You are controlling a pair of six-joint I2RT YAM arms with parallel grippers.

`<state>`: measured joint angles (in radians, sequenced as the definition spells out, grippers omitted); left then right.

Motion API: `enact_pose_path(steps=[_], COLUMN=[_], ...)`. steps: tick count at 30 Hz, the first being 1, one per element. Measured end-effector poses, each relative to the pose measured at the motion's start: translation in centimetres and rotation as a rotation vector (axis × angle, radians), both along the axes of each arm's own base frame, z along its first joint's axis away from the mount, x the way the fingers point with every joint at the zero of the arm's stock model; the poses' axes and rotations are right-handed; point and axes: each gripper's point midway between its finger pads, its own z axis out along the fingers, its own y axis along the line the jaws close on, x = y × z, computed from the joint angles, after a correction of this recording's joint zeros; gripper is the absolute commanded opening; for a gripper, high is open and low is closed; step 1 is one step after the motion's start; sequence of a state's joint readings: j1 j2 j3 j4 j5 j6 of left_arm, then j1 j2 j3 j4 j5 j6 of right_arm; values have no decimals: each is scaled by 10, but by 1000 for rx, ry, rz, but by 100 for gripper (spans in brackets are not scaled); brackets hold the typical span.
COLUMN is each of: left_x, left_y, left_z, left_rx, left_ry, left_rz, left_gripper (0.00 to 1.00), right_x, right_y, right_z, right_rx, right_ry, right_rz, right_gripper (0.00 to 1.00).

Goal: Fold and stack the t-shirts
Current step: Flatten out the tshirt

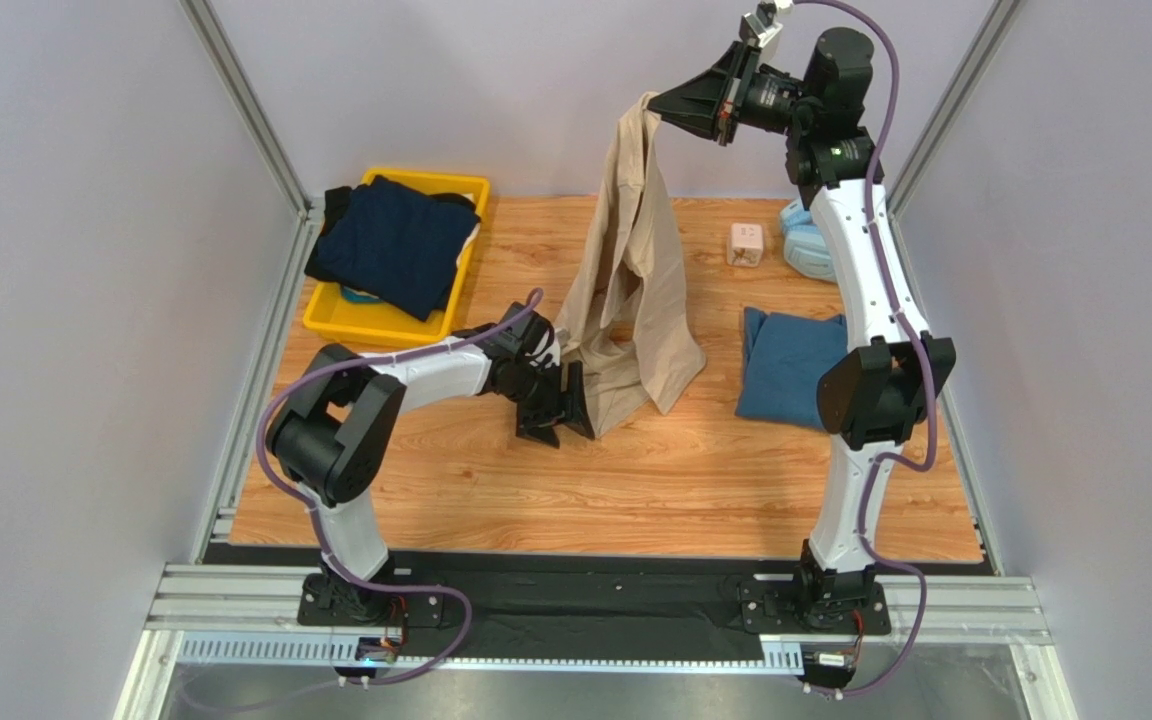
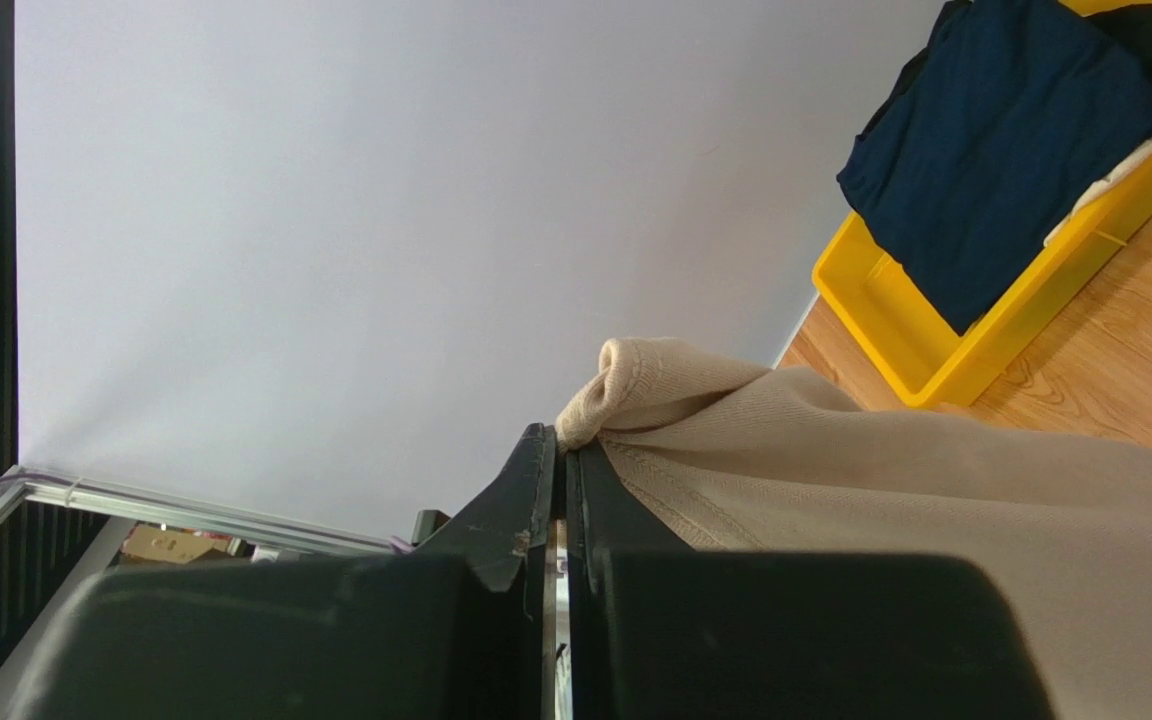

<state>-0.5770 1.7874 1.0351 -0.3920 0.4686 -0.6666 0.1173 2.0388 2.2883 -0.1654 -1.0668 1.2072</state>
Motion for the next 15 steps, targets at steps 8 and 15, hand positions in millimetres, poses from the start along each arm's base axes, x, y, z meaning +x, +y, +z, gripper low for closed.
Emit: enact_pose_path(steps=[8, 15], left_x=[17, 36], left_y=[-12, -14], left_z=[1, -1], left_rx=[-4, 36], left_ry=[-12, -52], left_rz=[38, 65], left_gripper=[75, 70], right_x=[4, 2], right_y=[1, -2], right_z=[-2, 8], right_rx=[13, 40], right_ry=[5, -25], right_rz=[12, 26], right_gripper=[0, 0])
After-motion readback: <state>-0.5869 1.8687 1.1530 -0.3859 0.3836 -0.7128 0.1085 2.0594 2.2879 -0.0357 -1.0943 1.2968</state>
